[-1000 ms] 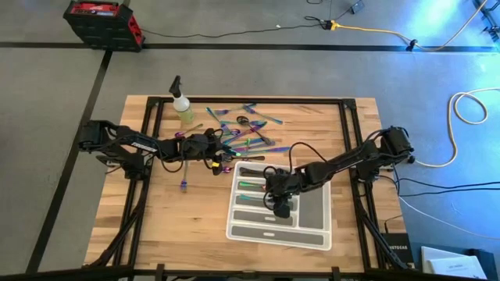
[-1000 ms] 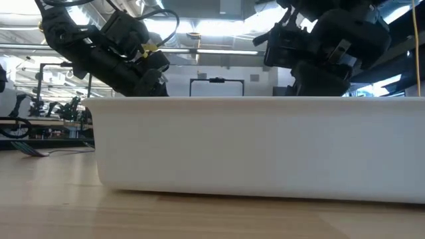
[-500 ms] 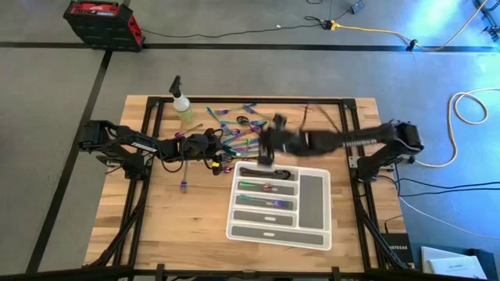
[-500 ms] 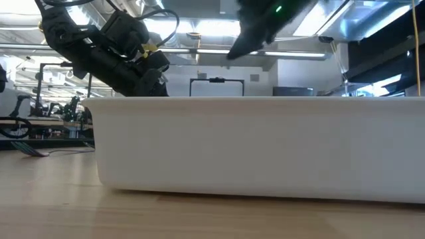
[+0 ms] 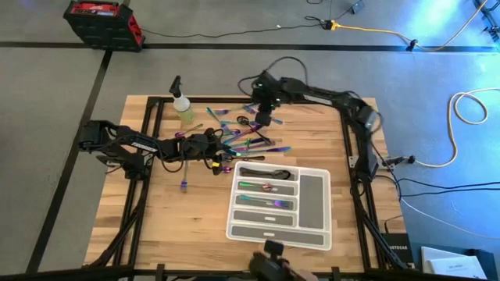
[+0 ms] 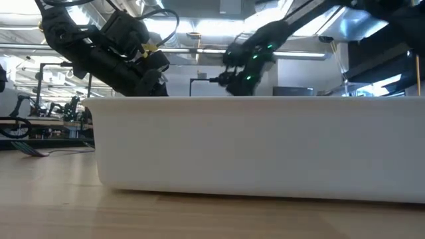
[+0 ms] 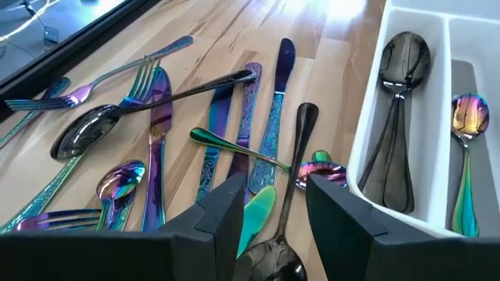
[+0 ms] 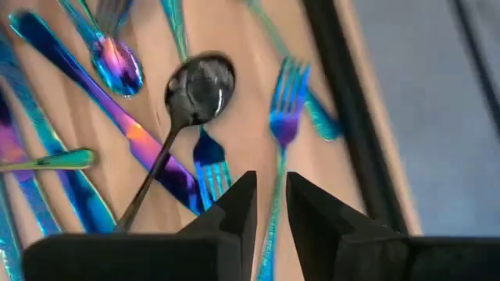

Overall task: Sort silverware
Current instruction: Put the purple fork into the white silverware tray

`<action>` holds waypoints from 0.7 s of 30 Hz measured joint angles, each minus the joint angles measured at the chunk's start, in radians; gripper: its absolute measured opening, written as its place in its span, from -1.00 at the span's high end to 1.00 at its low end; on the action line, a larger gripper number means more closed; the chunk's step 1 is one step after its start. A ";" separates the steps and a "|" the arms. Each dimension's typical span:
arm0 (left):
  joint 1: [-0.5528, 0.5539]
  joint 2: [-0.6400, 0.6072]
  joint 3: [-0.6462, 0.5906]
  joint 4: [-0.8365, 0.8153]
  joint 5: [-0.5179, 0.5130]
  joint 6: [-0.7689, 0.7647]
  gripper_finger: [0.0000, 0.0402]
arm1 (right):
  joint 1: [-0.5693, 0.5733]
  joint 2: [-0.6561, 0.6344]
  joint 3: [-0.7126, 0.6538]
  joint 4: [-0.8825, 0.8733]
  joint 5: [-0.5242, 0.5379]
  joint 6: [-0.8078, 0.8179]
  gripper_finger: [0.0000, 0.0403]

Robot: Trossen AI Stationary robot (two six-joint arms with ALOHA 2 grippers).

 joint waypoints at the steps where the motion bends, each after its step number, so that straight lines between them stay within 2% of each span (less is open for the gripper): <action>1: 0.000 0.000 0.000 -0.001 0.000 -0.005 0.39 | -0.005 0.038 0.042 -0.036 -0.007 0.000 0.74; 4: 0.000 0.000 0.000 -0.004 0.000 -0.009 0.39 | -0.023 0.112 0.121 -0.096 -0.076 0.001 0.74; 12: 0.000 0.000 0.000 -0.004 0.000 -0.008 0.39 | -0.025 0.181 0.140 -0.104 -0.061 0.033 0.70; 21: 0.000 0.000 0.000 -0.002 0.000 -0.006 0.39 | -0.056 0.226 0.140 -0.092 0.007 0.054 0.29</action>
